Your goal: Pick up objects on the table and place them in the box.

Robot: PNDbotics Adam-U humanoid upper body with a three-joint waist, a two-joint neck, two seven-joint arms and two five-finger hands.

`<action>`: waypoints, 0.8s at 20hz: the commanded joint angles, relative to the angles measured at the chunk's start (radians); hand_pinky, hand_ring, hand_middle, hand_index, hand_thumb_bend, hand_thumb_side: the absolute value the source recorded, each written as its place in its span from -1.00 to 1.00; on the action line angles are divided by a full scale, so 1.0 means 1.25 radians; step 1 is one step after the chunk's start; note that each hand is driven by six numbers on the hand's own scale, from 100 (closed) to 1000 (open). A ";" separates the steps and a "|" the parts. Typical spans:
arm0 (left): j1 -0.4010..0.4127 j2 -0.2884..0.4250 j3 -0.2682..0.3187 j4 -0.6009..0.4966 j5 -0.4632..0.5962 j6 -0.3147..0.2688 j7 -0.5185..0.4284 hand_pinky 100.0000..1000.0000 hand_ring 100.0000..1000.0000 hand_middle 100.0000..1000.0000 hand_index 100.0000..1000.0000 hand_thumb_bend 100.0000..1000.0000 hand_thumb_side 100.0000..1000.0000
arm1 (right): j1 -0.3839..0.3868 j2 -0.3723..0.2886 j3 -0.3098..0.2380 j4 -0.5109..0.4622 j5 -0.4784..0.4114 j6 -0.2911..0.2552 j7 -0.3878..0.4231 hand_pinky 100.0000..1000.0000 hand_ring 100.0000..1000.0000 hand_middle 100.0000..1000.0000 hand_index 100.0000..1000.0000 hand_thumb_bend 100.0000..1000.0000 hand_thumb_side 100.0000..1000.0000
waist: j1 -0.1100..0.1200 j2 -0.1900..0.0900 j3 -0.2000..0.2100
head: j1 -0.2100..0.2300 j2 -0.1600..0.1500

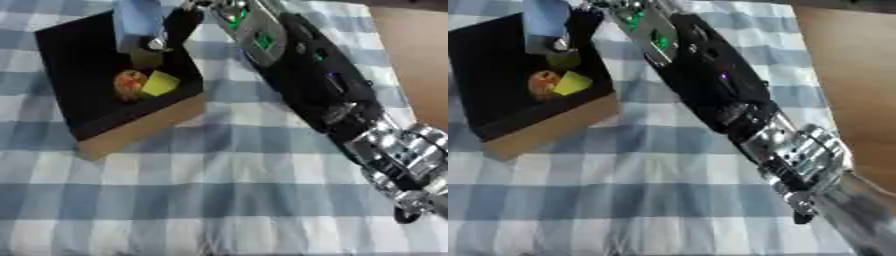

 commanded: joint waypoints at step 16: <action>-0.006 0.005 -0.004 -0.014 0.012 0.006 -0.013 0.45 0.69 0.48 0.56 -0.13 0.24 | -0.030 0.037 -0.037 -0.006 0.150 -0.047 -0.007 0.88 0.93 0.52 0.95 -0.81 -0.63 | -0.002 -0.008 -0.009 | 0.000 -0.013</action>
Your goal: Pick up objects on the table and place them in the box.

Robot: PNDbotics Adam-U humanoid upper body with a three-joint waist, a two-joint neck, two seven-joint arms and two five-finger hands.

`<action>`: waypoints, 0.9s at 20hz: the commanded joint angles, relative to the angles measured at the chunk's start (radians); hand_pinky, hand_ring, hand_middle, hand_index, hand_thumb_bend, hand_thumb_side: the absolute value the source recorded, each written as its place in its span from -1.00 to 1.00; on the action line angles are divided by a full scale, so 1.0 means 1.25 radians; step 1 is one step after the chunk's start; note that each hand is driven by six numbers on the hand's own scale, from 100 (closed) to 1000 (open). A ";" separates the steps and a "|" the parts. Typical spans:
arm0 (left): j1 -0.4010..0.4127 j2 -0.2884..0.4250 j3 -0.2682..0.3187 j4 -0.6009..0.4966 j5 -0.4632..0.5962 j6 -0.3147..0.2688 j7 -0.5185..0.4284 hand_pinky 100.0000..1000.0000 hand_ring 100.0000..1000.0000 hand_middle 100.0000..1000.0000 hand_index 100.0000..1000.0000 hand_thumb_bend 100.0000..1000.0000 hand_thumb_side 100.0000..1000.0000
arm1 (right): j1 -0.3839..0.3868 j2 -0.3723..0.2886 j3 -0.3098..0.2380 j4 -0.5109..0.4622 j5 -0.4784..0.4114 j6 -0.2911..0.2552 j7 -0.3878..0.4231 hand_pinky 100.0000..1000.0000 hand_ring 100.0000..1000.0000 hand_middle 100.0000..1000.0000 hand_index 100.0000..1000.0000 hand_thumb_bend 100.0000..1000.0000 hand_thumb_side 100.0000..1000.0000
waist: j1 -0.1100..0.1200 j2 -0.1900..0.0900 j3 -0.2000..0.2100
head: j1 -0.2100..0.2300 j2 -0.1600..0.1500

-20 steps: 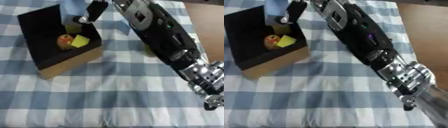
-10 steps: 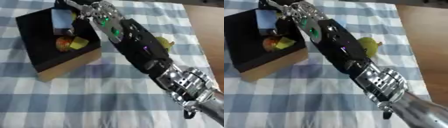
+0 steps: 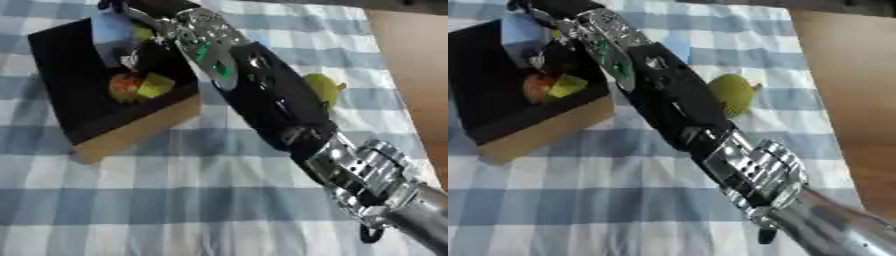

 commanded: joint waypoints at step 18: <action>0.006 0.020 0.005 -0.014 -0.003 0.006 0.000 0.45 0.69 0.48 0.56 -0.13 0.22 | -0.025 -0.088 -0.008 -0.161 -0.138 0.077 0.035 0.83 0.87 0.46 0.90 -0.81 -1.00 | -0.004 -0.018 -0.020 | 0.023 -0.001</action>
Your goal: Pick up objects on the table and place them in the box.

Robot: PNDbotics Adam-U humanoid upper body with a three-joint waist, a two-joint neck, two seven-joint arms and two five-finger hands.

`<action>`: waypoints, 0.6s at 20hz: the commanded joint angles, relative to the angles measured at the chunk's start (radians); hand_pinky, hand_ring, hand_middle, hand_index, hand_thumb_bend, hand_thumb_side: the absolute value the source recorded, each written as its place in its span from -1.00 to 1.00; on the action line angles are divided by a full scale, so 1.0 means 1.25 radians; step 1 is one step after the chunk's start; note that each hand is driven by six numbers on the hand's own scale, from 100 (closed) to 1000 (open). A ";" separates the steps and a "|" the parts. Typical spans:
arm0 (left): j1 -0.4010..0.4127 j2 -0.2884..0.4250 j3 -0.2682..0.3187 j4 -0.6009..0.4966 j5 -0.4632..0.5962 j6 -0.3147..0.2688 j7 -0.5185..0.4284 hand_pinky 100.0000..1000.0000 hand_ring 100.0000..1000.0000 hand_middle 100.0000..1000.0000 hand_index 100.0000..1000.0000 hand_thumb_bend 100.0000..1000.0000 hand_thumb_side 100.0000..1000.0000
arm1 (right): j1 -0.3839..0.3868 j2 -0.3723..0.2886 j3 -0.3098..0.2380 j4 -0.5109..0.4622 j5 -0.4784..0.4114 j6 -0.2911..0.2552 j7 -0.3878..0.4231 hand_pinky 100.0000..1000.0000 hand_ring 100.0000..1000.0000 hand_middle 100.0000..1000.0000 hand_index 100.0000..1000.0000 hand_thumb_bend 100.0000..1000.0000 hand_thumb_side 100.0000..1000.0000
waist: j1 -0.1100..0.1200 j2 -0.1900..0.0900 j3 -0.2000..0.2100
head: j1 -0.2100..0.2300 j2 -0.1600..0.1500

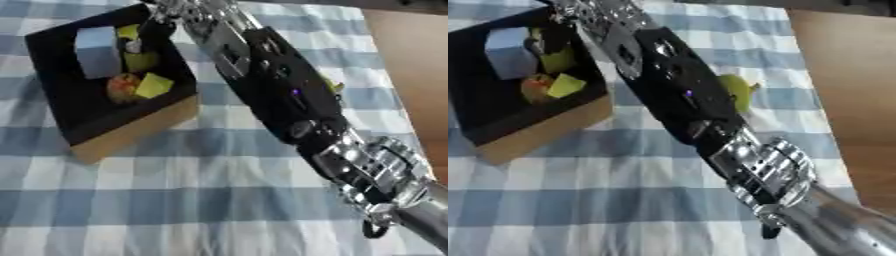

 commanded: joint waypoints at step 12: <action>0.032 0.047 0.017 -0.014 -0.020 0.019 0.019 0.45 0.70 0.49 0.56 -0.14 0.24 | 0.041 -0.314 -0.029 -0.124 -0.155 0.035 0.049 0.83 0.88 0.52 0.91 -0.67 -1.00 | -0.006 -0.027 -0.049 | 0.063 0.010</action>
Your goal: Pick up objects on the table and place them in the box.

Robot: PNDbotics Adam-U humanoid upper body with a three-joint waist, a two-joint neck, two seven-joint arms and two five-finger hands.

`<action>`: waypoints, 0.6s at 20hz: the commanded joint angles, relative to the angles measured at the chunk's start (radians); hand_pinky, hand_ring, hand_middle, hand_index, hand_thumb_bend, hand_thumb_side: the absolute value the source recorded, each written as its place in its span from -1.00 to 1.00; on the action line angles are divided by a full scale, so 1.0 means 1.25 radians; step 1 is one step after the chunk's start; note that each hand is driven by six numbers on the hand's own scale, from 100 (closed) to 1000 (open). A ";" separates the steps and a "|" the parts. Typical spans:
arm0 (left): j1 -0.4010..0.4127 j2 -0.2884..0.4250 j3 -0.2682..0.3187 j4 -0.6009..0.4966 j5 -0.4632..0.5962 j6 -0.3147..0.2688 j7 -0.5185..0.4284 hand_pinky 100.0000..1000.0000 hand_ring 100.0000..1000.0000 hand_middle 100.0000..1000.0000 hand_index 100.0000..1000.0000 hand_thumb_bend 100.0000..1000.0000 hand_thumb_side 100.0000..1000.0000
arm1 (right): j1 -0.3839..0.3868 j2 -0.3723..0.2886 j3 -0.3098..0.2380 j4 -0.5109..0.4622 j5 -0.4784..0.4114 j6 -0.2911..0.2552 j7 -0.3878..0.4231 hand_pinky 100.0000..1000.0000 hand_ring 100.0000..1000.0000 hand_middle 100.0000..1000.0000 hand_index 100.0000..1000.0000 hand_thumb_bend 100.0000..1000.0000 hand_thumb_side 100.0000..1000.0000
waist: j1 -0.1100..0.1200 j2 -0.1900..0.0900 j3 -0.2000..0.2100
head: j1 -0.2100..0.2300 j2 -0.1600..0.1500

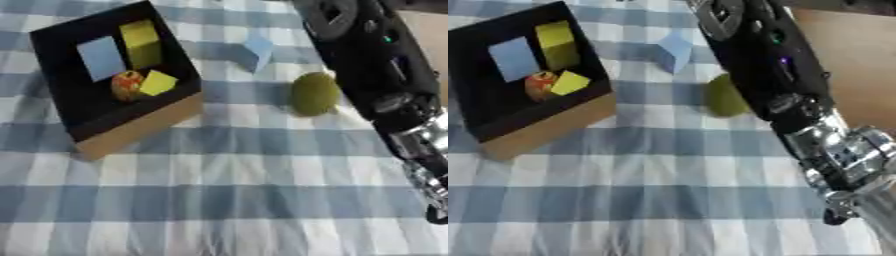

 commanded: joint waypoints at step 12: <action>0.011 0.026 0.018 -0.014 -0.015 0.014 0.018 0.44 0.71 0.49 0.56 -0.16 0.25 | 0.111 -0.165 -0.001 0.006 -0.023 -0.011 0.022 0.83 0.88 0.55 0.92 -0.61 -1.00 | 0.004 -0.020 -0.015 | 0.012 0.002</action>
